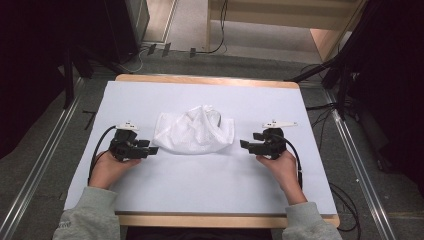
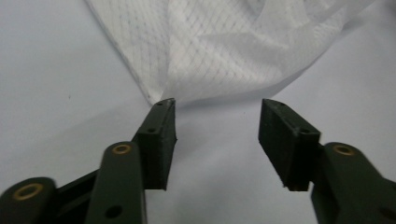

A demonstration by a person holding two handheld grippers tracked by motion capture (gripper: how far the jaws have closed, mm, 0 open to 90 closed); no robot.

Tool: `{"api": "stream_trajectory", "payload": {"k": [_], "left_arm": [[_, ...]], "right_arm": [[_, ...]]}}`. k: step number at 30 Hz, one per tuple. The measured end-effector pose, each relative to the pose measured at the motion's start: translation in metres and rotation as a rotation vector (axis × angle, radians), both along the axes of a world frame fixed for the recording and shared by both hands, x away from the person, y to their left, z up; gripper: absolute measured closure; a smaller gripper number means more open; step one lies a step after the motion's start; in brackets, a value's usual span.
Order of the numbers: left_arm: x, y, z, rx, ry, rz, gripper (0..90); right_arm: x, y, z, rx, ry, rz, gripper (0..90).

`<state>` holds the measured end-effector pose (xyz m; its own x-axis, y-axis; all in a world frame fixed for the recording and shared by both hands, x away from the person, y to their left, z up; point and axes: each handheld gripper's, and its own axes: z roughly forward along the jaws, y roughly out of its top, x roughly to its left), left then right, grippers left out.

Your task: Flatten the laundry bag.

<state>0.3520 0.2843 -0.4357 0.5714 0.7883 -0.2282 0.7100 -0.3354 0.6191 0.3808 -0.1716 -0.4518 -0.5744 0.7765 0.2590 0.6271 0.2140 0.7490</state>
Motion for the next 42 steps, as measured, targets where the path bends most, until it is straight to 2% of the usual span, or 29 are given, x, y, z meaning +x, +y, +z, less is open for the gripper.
{"api": "stream_trajectory", "payload": {"k": [1,2,4,5,8,12,15,17,21,25,30,37,42], "left_arm": [[0.0,0.0,0.0,0.0,0.0,0.0,42.5],[0.004,0.003,-0.001,-0.016,0.031,0.016,39.7],[0.005,0.004,-0.001,-0.03,0.033,0.018,36.9],[0.007,0.005,0.001,-0.03,0.014,0.011,36.4],[0.008,0.003,0.001,-0.025,0.007,0.007,35.9],[0.01,0.001,0.002,-0.025,0.005,-0.009,36.5],[0.01,-0.001,0.005,-0.028,-0.004,-0.018,36.8],[0.011,-0.002,0.006,-0.03,0.009,-0.021,37.2],[0.012,-0.003,0.008,-0.042,0.026,-0.012,38.6],[0.012,-0.002,0.008,-0.046,0.029,-0.012,38.8],[0.011,-0.001,0.008,-0.046,0.024,-0.012,38.6],[0.012,-0.002,0.008,-0.052,0.031,-0.014,38.0],[0.012,-0.002,0.008,-0.057,0.035,-0.014,37.3]], "right_arm": [[0.0,0.0,0.0,0.0,0.0,0.0,32.6],[-0.001,-0.001,-0.001,-0.005,0.001,0.003,34.8],[-0.001,-0.001,-0.001,-0.01,-0.002,0.004,35.3],[-0.002,-0.002,-0.002,-0.008,0.008,0.003,36.1],[-0.003,-0.001,-0.003,-0.007,0.019,0.001,36.1],[-0.005,0.001,-0.005,-0.044,0.026,0.016,35.4],[-0.005,0.002,-0.007,-0.048,0.021,0.017,35.2],[-0.008,0.003,-0.007,-0.057,0.005,0.03,35.6],[-0.009,0.003,-0.005,-0.044,0.013,0.036,38.7],[-0.006,0.001,-0.007,-0.018,0.059,0.038,39.3],[-0.006,0.001,-0.006,-0.029,0.057,0.04,39.0],[-0.004,0.001,-0.007,-0.004,0.073,0.038,35.0],[-0.004,0.002,-0.007,-0.017,0.079,0.042,34.7]]}}
